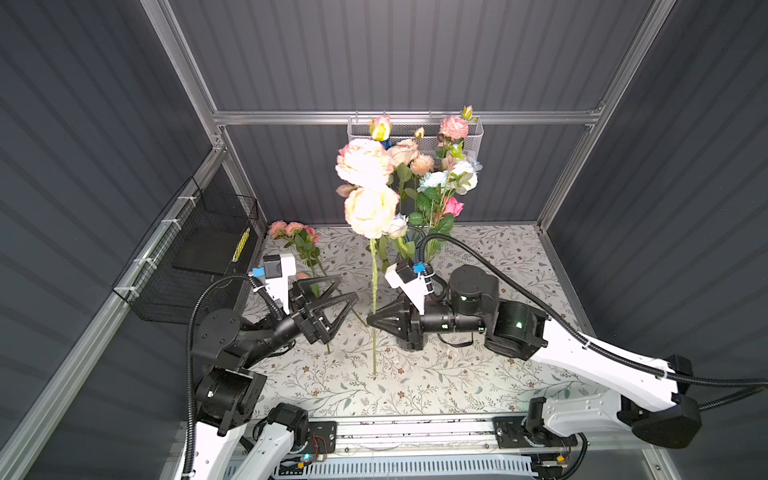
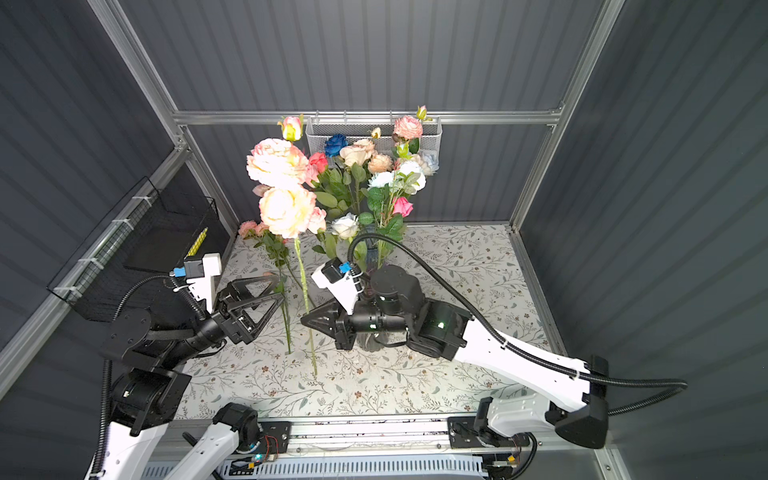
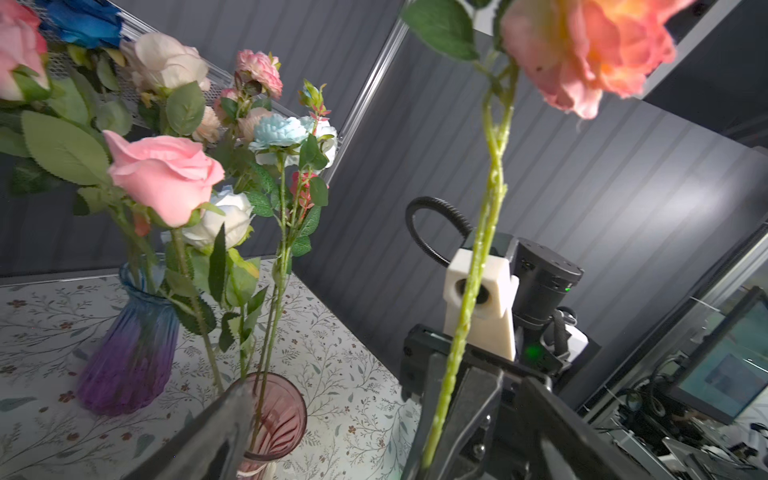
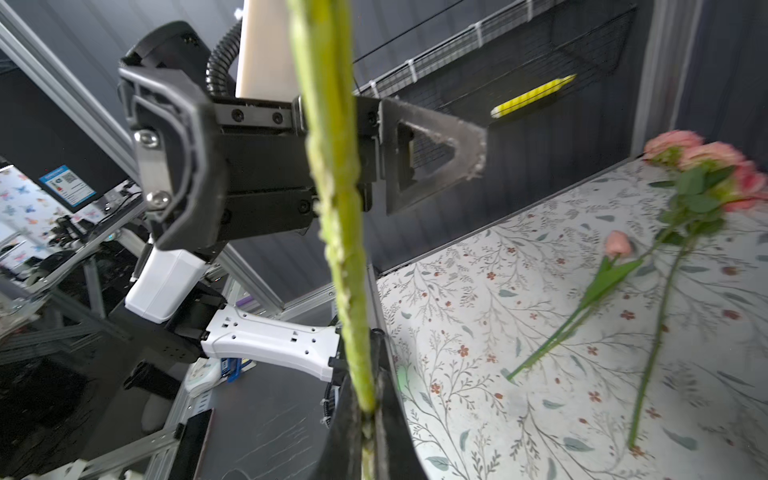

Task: Arrange the flowers into the vase
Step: 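Lower the peach rose into the red-pink vase with the right gripper while left withdraws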

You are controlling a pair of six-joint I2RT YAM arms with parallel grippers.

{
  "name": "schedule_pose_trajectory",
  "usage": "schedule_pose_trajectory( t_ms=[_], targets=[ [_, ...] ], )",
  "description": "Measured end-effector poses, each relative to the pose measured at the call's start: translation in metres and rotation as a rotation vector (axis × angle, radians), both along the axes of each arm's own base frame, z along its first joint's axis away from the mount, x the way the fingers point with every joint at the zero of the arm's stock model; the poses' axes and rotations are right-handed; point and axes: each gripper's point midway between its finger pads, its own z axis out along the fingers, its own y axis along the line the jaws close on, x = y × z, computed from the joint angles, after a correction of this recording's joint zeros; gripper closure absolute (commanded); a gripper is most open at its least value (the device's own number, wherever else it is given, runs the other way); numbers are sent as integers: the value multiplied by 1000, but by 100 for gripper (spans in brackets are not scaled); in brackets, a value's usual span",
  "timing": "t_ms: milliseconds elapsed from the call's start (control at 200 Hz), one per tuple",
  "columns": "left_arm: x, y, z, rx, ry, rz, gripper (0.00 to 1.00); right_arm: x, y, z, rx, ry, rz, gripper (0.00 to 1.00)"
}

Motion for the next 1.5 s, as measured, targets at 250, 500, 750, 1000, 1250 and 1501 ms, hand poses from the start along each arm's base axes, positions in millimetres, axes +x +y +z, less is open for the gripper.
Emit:
schedule_pose_trajectory(
  t_ms=[250,500,750,1000,1250,1501],
  targets=[
    [23,21,-27,37,75,196,0,32,-68,10,0,-131,-286,100],
    [62,31,-114,159,328,328,0,93,-104,5,-68,-244,-565,100],
    [65,35,-137,188,388,357,0,150,-95,-38,-163,-213,-653,100],
    [65,36,-138,189,387,364,0,154,-74,-109,-246,-91,-587,98],
    [69,35,-146,201,409,365,0,146,-77,-136,-253,-7,-578,56],
    [73,36,-151,208,421,378,0,127,-86,-103,-144,1,-559,44]
  ],
)
